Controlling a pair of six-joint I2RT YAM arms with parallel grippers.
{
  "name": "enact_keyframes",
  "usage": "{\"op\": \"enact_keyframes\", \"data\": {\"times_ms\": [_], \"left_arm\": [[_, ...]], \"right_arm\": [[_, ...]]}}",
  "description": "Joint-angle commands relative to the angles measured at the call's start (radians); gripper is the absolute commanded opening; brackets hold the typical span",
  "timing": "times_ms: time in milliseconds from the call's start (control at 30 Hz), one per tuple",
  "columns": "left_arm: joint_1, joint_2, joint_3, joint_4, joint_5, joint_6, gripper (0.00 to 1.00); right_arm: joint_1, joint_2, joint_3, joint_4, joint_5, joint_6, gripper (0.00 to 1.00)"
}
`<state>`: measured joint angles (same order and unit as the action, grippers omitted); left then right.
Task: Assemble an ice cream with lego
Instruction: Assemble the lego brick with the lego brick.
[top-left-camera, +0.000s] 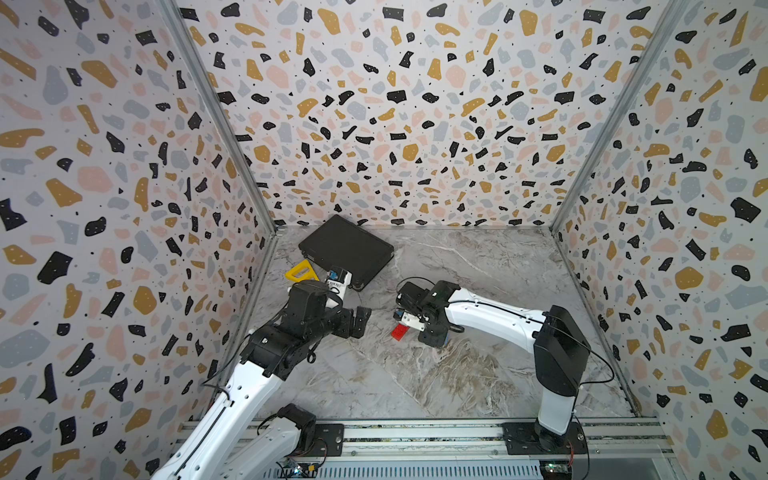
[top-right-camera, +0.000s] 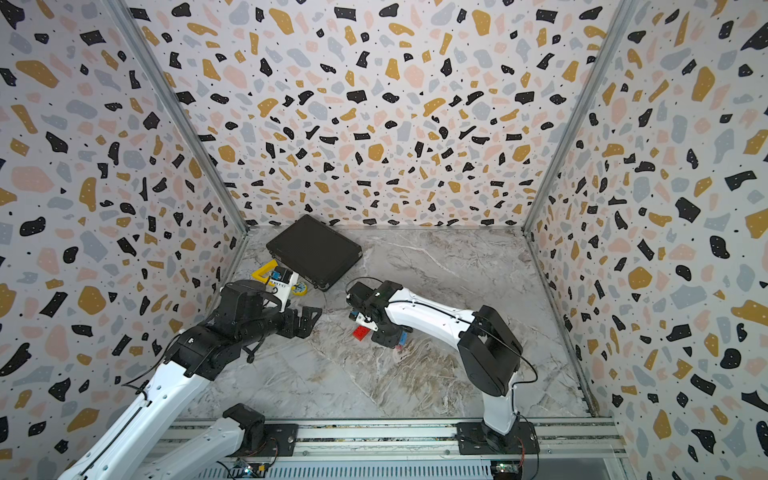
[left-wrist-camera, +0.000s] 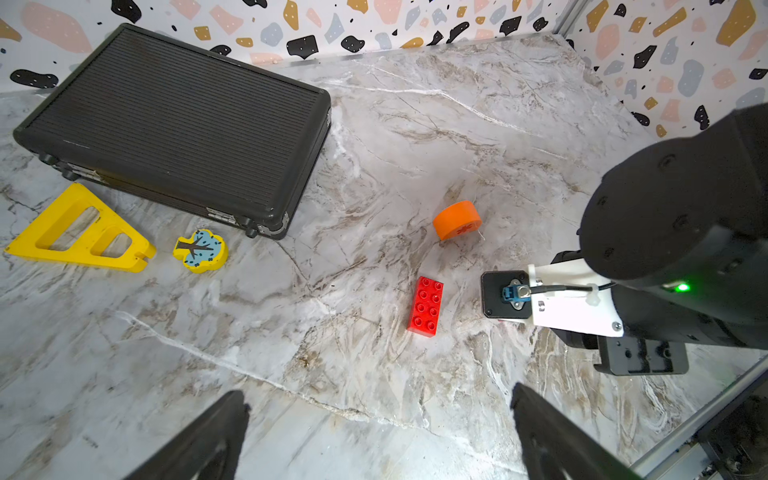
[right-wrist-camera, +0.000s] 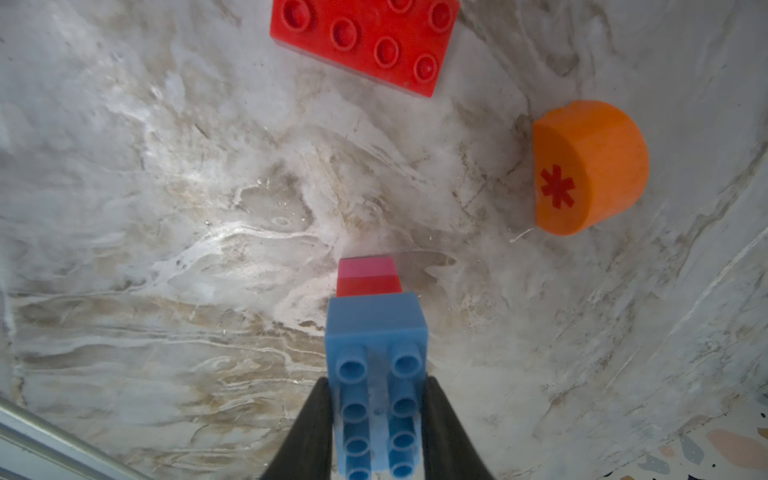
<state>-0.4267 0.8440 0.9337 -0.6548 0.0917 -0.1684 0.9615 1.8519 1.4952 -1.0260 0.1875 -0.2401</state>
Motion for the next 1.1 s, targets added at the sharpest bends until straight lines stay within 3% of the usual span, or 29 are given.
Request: {"op": "enact_keyframes", "data": {"times_ms": [0, 200, 333, 633, 1067], "left_arm": [[0.005, -0.001, -0.003, 0.020, -0.008, 0.011, 1.00], [0.005, 0.003, -0.003, 0.023, -0.008, 0.014, 1.00], [0.005, 0.004, -0.006, 0.026, -0.007, 0.015, 1.00], [0.005, 0.012, -0.003, 0.031, 0.000, 0.018, 1.00], [0.005, 0.027, -0.004, 0.030, 0.013, 0.023, 0.99]], "right_arm": [[0.000, -0.074, 0.002, -0.065, -0.080, -0.153, 0.14], [-0.040, -0.175, -0.108, -0.098, -0.214, -0.516, 0.13], [-0.103, -0.183, -0.129, -0.097, -0.260, -0.627, 0.13], [-0.133, -0.141, -0.114, 0.003, -0.219, -0.726, 0.14], [-0.123, -0.097, -0.131, 0.043, -0.221, -0.738, 0.19]]}}
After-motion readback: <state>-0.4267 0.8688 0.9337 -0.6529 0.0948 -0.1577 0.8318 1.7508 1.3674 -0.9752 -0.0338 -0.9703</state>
